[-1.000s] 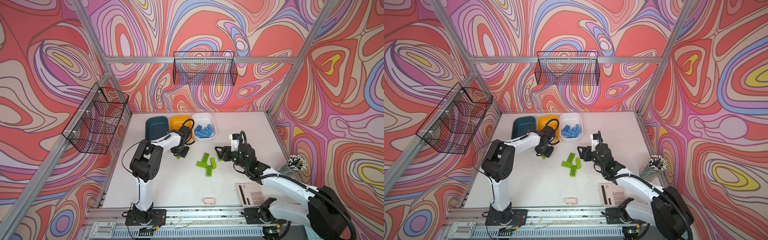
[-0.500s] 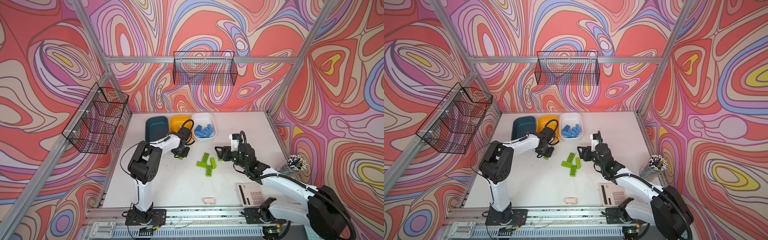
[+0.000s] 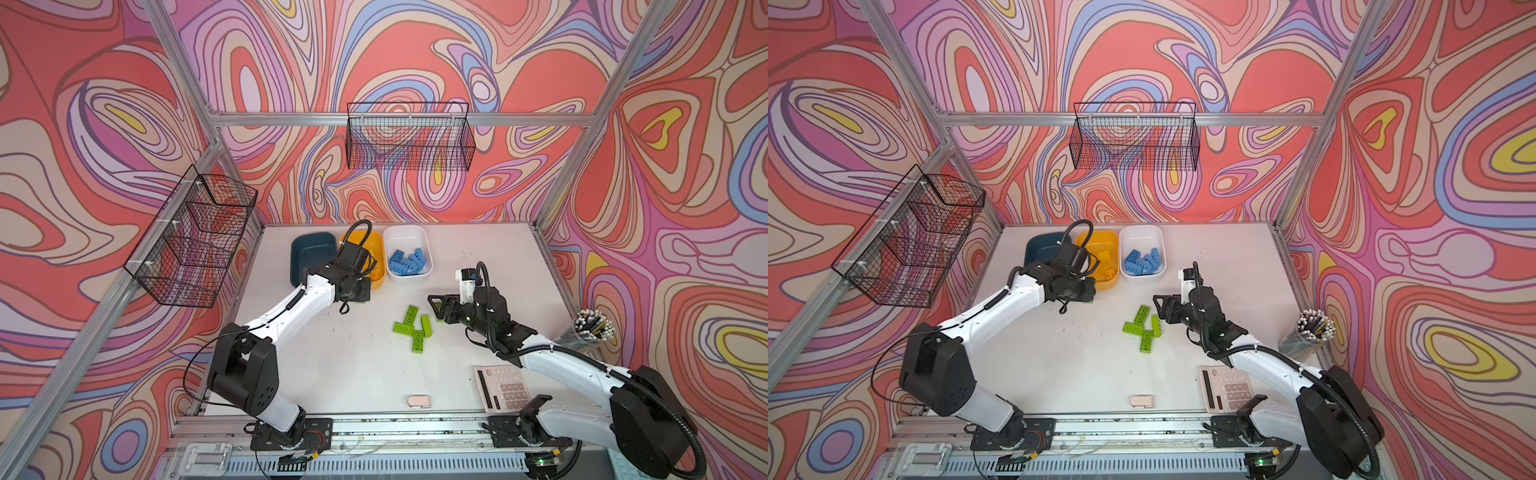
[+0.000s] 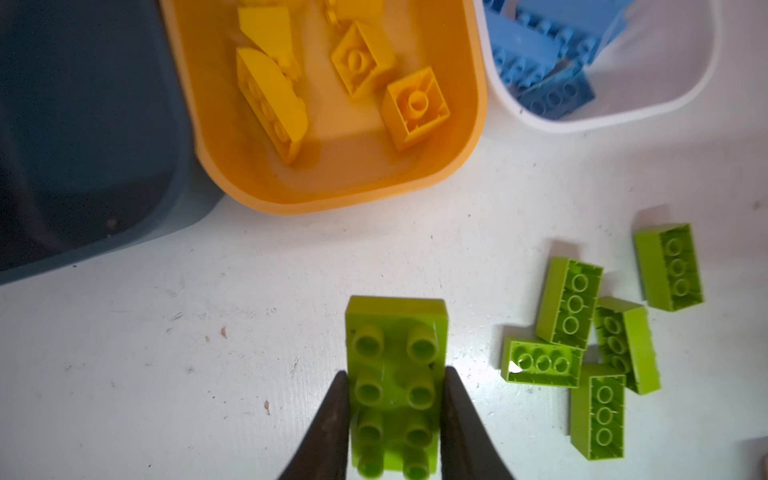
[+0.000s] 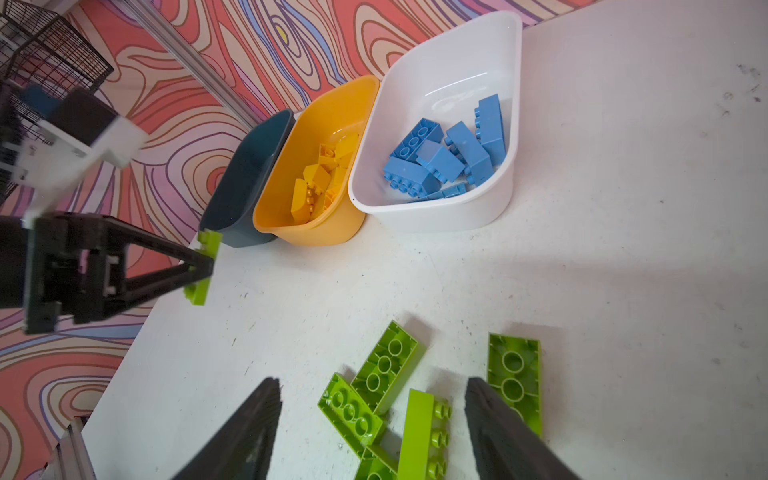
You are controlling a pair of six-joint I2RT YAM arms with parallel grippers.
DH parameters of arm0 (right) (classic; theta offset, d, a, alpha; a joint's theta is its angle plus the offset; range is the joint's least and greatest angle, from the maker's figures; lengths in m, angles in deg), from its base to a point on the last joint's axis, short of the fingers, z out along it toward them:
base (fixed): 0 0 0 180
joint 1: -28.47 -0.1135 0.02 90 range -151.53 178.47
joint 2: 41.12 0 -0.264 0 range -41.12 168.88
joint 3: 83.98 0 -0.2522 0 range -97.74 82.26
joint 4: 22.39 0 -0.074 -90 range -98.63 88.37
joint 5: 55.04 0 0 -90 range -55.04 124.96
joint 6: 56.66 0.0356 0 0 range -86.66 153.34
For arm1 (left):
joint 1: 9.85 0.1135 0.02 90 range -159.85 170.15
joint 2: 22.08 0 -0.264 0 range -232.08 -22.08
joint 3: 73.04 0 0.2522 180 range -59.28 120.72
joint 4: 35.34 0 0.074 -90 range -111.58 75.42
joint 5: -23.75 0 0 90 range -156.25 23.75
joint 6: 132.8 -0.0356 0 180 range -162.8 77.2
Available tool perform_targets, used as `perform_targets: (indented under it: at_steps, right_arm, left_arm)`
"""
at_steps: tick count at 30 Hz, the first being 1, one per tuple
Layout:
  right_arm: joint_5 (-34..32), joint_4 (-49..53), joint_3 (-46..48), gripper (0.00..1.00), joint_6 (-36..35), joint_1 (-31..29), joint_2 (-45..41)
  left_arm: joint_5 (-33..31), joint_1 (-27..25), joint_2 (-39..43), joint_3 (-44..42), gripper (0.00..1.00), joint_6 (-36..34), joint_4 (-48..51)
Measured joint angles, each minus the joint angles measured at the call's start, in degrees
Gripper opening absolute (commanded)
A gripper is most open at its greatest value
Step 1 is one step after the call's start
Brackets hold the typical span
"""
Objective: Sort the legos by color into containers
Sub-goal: 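Carry the green brick into the dark teal tub and release it with the left gripper, then withdraw the left arm while the right gripper moves over the green bricks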
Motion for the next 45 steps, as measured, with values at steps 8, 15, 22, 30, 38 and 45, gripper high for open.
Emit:
perform_targets:
  at_steps: [8,15,22,30,38,45]
  right_arm:
    - [0.3,-0.2,0.0,0.74,0.1,0.0,0.1]
    - [0.5,-0.4,0.0,0.74,0.4,0.0,0.9]
    - [0.7,-0.4,0.0,0.74,0.4,0.0,2.1]
    - [0.8,-0.4,0.0,0.74,0.3,0.0,2.8]
    - [0.8,-0.3,-0.1,0.75,0.0,0.0,3.4]
    - [1.5,0.8,-1.2,0.75,-0.3,0.0,5.8]
  left_arm:
    - [2.1,12.2,0.6,3.6,0.26,1.9,1.4]
    - [4.5,19.5,-6.1,11.3,0.26,1.8,1.6]
    - [5.3,23.4,-18.8,23.0,0.27,1.7,3.5]
    - [5.1,23.9,-27.1,32.2,0.29,1.4,6.4]
    - [5.2,25.5,-30.1,33.8,0.58,1.5,7.7]
    - [5.2,25.6,-28.9,33.4,0.68,1.4,7.7]
